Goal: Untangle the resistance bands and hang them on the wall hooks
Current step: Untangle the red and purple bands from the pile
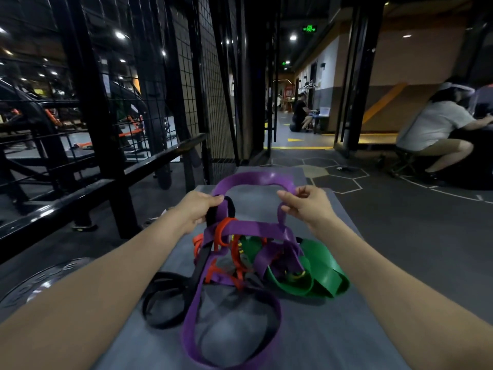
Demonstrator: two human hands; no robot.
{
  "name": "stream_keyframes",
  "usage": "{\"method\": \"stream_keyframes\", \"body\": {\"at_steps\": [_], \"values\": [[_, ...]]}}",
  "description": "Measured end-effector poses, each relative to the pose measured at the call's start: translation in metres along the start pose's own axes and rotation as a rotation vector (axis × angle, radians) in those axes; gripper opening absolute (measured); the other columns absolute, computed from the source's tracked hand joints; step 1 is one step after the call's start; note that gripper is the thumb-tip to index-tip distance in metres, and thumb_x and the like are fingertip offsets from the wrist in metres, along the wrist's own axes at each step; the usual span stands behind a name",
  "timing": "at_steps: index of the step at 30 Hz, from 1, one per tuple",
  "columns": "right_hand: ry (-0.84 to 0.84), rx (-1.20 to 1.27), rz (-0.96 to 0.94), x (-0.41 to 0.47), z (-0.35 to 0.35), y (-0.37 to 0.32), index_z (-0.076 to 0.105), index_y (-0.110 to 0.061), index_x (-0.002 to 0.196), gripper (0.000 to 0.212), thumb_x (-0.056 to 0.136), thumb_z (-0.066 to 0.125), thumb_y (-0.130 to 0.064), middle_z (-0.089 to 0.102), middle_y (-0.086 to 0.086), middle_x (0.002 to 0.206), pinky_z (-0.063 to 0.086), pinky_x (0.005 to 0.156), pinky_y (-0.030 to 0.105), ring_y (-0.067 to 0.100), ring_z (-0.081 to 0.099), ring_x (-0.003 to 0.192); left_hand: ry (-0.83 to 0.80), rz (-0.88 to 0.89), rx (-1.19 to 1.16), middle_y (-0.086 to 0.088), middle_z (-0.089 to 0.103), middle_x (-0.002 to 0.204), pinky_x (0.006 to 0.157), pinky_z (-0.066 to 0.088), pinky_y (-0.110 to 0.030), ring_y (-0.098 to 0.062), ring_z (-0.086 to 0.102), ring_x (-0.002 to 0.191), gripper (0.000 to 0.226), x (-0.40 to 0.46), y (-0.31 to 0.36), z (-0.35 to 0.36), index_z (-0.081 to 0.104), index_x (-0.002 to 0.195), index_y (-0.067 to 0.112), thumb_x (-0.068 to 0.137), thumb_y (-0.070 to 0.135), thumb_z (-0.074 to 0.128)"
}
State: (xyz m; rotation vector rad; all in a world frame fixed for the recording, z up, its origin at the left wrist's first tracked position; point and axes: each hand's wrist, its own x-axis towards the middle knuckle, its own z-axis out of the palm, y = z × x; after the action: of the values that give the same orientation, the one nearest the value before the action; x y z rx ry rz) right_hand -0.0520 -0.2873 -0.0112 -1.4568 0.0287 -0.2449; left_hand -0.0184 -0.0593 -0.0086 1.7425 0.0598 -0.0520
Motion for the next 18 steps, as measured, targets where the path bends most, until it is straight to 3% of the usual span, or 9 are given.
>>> {"method": "stream_keyframes", "body": {"at_steps": [5, 8, 10, 12, 15, 18], "values": [[-0.059, -0.099, 0.049, -0.003, 0.008, 0.024, 0.055, -0.003, 0.082, 0.018, 0.079, 0.071, -0.01, 0.057, 0.008, 0.072, 0.055, 0.055, 0.014, 0.013, 0.058, 0.062, 0.016, -0.059, 0.018, -0.012, 0.065, 0.092, 0.089, 0.047, -0.033, -0.024, 0.06, 0.087, 0.009, -0.004, -0.022, 0.001, 0.064, 0.085, 0.004, 0.088, 0.012, 0.061], [-0.199, -0.39, 0.012, -0.009, 0.01, 0.03, 0.061, 0.004, 0.094, 0.017, 0.08, 0.068, -0.002, 0.065, 0.018, 0.083, 0.055, 0.068, 0.022, 0.017, 0.059, 0.07, 0.059, -0.101, -0.065, -0.011, 0.063, 0.082, 0.069, 0.05, -0.029, -0.019, 0.058, 0.071, 0.012, -0.005, -0.031, 0.001, 0.059, 0.078, 0.005, 0.09, 0.007, 0.057], [-0.354, -0.607, -0.006, -0.015, 0.011, 0.041, 0.062, 0.005, 0.109, 0.032, 0.077, 0.066, 0.005, 0.067, 0.023, 0.102, 0.051, 0.083, 0.032, 0.019, 0.058, 0.084, 0.099, -0.143, -0.197, -0.007, 0.061, 0.076, 0.058, 0.051, -0.026, -0.016, 0.056, 0.066, 0.015, -0.005, -0.034, 0.003, 0.056, 0.077, 0.008, 0.091, 0.005, 0.055], [-0.533, -0.825, -0.021, -0.023, 0.01, 0.05, 0.06, -0.003, 0.119, 0.044, 0.077, 0.065, 0.002, 0.065, 0.012, 0.107, 0.046, 0.081, 0.027, 0.018, 0.057, 0.091, 0.126, -0.177, -0.293, -0.005, 0.062, 0.068, 0.051, 0.053, -0.026, -0.016, 0.059, 0.059, 0.015, -0.007, -0.037, 0.004, 0.055, 0.077, 0.009, 0.091, 0.005, 0.055], [-0.68, -0.969, -0.03, -0.031, 0.004, 0.057, 0.055, -0.01, 0.125, 0.053, 0.074, 0.071, -0.006, 0.061, 0.005, 0.113, 0.044, 0.083, 0.025, 0.02, 0.057, 0.104, 0.14, -0.197, -0.335, -0.008, 0.063, 0.076, 0.067, 0.052, -0.035, -0.018, 0.058, 0.065, 0.012, -0.004, -0.049, 0.006, 0.054, 0.079, 0.008, 0.089, 0.004, 0.059], [-0.786, -1.18, -0.085, -0.038, -0.001, 0.067, 0.057, -0.014, 0.118, 0.056, 0.066, 0.079, -0.017, 0.061, 0.005, 0.113, 0.046, 0.084, 0.027, 0.019, 0.057, 0.099, 0.126, -0.207, -0.307, -0.007, 0.061, 0.08, 0.068, 0.05, -0.03, -0.016, 0.057, 0.068, 0.008, -0.003, -0.056, 0.004, 0.057, 0.081, 0.007, 0.089, 0.006, 0.059]]}}
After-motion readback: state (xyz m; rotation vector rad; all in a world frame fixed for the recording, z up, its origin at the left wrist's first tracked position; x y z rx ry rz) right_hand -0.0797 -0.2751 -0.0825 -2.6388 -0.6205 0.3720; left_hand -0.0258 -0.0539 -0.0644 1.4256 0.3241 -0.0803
